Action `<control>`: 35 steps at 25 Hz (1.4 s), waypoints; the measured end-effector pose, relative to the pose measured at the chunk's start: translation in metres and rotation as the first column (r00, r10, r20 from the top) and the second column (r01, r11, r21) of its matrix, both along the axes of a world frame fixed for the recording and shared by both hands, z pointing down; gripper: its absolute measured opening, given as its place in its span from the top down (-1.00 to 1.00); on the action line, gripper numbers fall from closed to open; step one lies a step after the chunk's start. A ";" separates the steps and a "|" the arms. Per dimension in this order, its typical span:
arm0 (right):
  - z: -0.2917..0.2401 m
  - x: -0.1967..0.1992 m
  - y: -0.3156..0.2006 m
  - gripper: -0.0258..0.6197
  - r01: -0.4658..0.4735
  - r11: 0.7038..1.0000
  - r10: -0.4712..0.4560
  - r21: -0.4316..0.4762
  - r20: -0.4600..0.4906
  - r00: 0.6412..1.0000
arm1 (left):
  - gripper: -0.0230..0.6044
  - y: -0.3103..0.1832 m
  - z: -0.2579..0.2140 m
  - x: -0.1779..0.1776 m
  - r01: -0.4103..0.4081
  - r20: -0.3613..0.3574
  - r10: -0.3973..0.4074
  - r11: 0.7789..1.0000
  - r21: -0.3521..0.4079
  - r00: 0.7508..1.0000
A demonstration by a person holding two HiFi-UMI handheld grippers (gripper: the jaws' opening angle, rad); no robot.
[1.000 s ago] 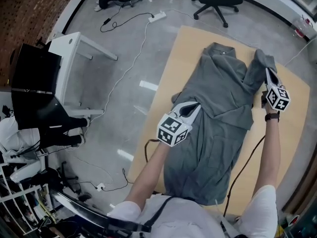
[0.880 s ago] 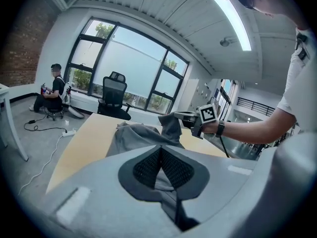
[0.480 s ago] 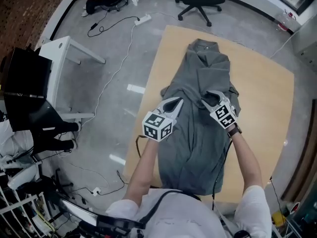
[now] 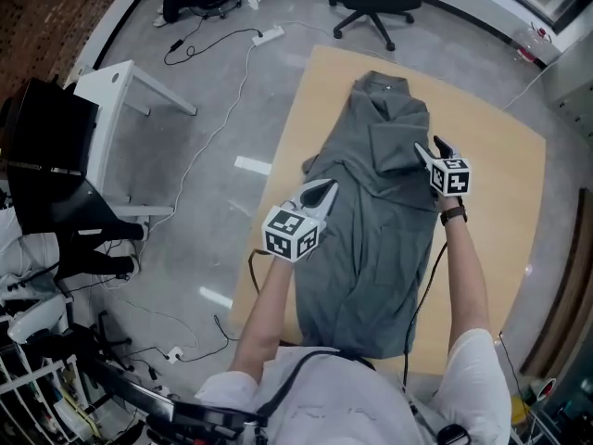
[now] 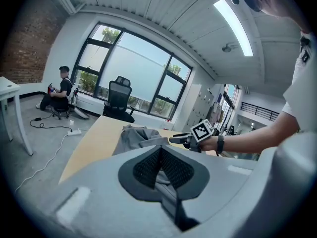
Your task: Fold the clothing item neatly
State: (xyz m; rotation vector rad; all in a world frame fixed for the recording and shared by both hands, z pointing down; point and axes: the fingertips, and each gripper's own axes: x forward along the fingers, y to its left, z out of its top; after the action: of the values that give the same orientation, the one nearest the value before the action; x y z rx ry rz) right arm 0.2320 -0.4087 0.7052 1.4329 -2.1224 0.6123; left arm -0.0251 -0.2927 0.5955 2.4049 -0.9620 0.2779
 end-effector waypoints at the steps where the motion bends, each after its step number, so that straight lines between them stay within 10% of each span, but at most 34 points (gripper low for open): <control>1: 0.009 0.006 -0.007 0.10 -0.023 0.999 0.023 -0.037 0.005 1.000 | 0.93 0.001 -0.001 -0.001 0.001 0.001 -0.001 1.000 0.001 1.000; 10: 0.053 0.013 -0.007 0.33 -0.102 0.980 0.105 -0.171 0.004 0.995 | 0.93 0.004 -0.001 -0.005 -0.009 0.016 0.009 1.000 0.004 1.000; 24: -0.013 -0.007 -0.005 0.82 0.001 1.000 -0.001 0.009 -0.033 0.999 | 0.93 0.003 -0.011 0.000 -0.023 0.011 0.023 0.999 0.022 1.000; 35: -0.143 -0.146 0.016 0.83 0.266 0.940 -0.289 0.216 0.083 0.954 | 0.93 0.006 -0.030 -0.044 0.076 -0.016 -0.075 0.996 0.037 0.997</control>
State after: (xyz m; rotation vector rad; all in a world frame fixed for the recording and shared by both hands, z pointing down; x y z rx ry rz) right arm 0.0856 -0.3926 0.5621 1.1870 -2.4808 0.3854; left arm -0.0687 -0.2870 0.5658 2.3950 -1.0582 0.2162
